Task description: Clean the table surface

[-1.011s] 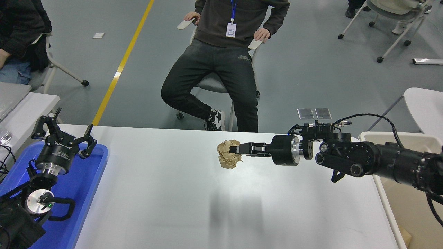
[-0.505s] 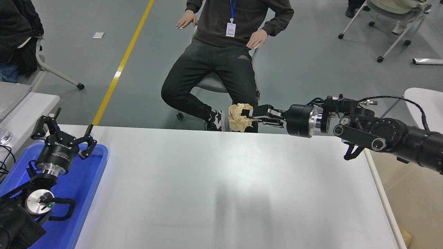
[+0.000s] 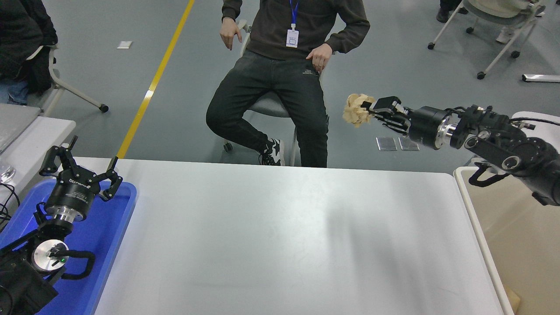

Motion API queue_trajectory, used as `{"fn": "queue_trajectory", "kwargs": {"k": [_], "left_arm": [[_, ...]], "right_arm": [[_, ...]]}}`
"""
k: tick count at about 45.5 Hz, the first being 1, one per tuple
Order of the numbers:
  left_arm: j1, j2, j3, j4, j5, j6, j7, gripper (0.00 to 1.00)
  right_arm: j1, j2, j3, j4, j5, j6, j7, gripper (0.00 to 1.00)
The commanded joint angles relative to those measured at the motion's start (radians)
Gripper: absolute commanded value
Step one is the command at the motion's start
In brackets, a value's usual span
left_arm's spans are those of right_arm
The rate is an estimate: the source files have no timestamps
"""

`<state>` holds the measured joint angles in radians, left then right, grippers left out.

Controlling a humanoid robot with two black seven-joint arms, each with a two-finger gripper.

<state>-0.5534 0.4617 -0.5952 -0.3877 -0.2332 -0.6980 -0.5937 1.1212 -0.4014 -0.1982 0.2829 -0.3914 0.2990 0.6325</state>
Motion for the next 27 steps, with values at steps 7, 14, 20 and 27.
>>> {"fn": "queue_trajectory", "kwargs": {"k": [7, 14, 20, 27], "left_arm": [[0.0, 0.0, 0.0, 0.0, 0.0, 0.0, 0.0, 1.0], [0.0, 0.0, 0.0, 0.0, 0.0, 0.0, 0.0, 1.0], [0.0, 0.0, 0.0, 0.0, 0.0, 0.0, 0.0, 1.0], [0.0, 0.0, 0.0, 0.0, 0.0, 0.0, 0.0, 1.0]], "right_arm": [[-0.185, -0.007, 0.009, -0.36, 0.203, 0.012, -0.039, 0.0], [-0.259, -0.025, 0.037, -0.396, 0.263, 0.002, -0.102, 0.0], [-0.307, -0.046, 0.088, -0.401, 0.273, -0.038, -0.174, 0.0], [-0.36, -0.076, 0.14, -0.401, 0.275, -0.077, -0.286, 0.0]]}}
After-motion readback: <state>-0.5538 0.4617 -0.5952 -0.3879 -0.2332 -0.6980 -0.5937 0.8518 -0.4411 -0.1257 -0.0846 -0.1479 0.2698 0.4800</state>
